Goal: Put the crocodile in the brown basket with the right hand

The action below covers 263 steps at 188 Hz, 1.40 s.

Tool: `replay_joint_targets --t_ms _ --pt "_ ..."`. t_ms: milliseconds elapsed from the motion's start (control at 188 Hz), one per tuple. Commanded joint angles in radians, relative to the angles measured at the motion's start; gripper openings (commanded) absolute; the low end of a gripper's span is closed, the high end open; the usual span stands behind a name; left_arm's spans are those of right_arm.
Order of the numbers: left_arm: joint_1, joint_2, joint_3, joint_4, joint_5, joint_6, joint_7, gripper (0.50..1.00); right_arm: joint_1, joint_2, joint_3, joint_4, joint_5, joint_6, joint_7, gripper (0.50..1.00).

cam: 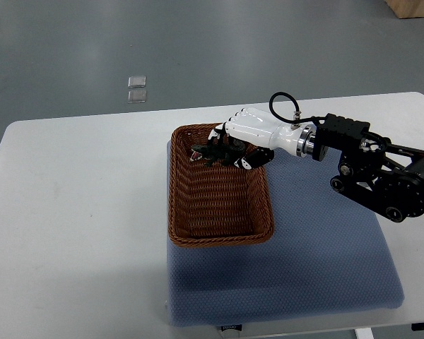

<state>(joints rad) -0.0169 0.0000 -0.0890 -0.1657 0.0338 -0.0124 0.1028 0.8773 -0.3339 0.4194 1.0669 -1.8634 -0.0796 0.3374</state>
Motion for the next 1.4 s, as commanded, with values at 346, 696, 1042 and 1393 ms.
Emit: replay_joint_targets --t_ms 346,696,1042,1393 --pt "0.0 0.0 0.0 0.0 0.0 0.0 0.0 1.0 -0.032 0.015 0.009 -0.024 -0.002 -0.009 0.0 0.838" --pt "0.0 0.0 0.0 0.0 0.0 0.0 0.0 1.0 -0.032 -0.001 0.053 -0.025 0.006 -0.019 -0.003 0.901" --pt "0.0 0.0 0.0 0.0 0.0 0.0 0.0 1.0 -0.144 0.024 0.395 -0.05 0.076 0.093 -0.011 0.915" --pt "0.0 0.0 0.0 0.0 0.0 0.0 0.0 1.0 -0.259 0.145 0.846 -0.133 0.116 0.291 -0.046 0.915"
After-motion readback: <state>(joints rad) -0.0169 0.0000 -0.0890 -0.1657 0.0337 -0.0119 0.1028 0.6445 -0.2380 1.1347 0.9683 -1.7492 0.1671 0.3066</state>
